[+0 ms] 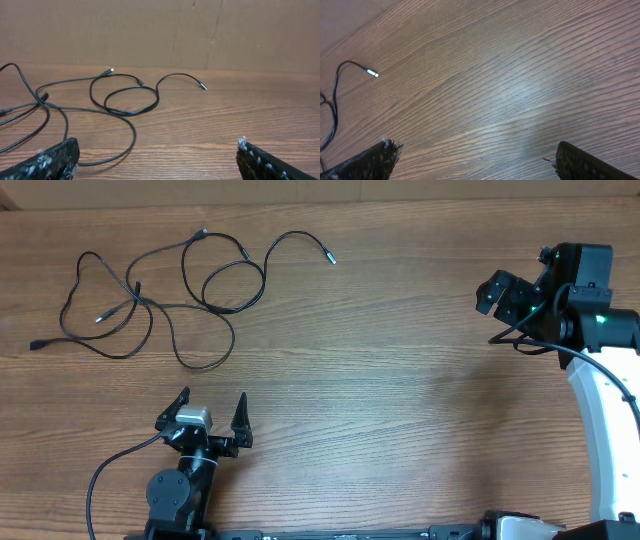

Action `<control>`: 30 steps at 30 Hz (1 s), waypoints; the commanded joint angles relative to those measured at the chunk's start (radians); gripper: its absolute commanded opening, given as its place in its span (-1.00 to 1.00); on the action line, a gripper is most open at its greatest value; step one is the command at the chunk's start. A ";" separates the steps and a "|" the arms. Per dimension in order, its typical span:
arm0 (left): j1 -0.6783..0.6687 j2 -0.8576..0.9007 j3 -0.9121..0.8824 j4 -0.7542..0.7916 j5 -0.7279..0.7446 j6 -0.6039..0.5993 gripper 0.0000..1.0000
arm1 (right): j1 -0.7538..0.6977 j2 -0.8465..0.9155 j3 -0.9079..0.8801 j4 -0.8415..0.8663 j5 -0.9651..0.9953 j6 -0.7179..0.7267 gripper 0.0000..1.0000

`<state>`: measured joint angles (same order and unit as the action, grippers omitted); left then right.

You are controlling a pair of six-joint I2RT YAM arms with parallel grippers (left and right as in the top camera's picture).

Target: Untangle cables

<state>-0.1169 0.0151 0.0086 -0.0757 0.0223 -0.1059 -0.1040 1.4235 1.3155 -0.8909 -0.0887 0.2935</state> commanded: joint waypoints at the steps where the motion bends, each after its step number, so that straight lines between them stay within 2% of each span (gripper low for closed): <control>1: 0.006 -0.010 -0.004 -0.002 -0.010 -0.014 0.99 | -0.004 -0.007 0.025 0.002 0.010 -0.003 1.00; 9: 0.006 -0.010 -0.004 -0.002 -0.010 -0.014 0.99 | -0.004 -0.079 0.024 -0.017 0.071 -0.011 1.00; 12: 0.006 -0.010 -0.004 -0.002 -0.010 -0.014 0.99 | -0.004 -0.147 -0.005 0.050 0.073 -0.021 1.00; 17: 0.006 -0.010 -0.004 -0.002 -0.010 -0.014 0.99 | -0.003 -0.283 -0.186 0.348 0.067 -0.037 1.00; 19: 0.006 -0.010 -0.004 -0.002 -0.010 -0.014 0.99 | -0.003 -0.387 -0.351 0.584 0.048 -0.034 1.00; 24: 0.006 -0.010 -0.004 -0.002 -0.010 -0.014 0.99 | -0.002 -0.596 -0.715 1.043 0.042 -0.063 1.00; 27: 0.006 -0.010 -0.004 -0.002 -0.010 -0.014 0.99 | -0.002 -0.695 -0.882 1.201 0.043 -0.095 1.00; 30: 0.006 -0.010 -0.004 -0.002 -0.010 -0.014 0.99 | -0.002 -0.808 -1.030 1.269 0.043 -0.134 1.00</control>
<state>-0.1169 0.0151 0.0090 -0.0757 0.0185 -0.1059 -0.1043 0.6991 0.3908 0.3431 -0.0471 0.2134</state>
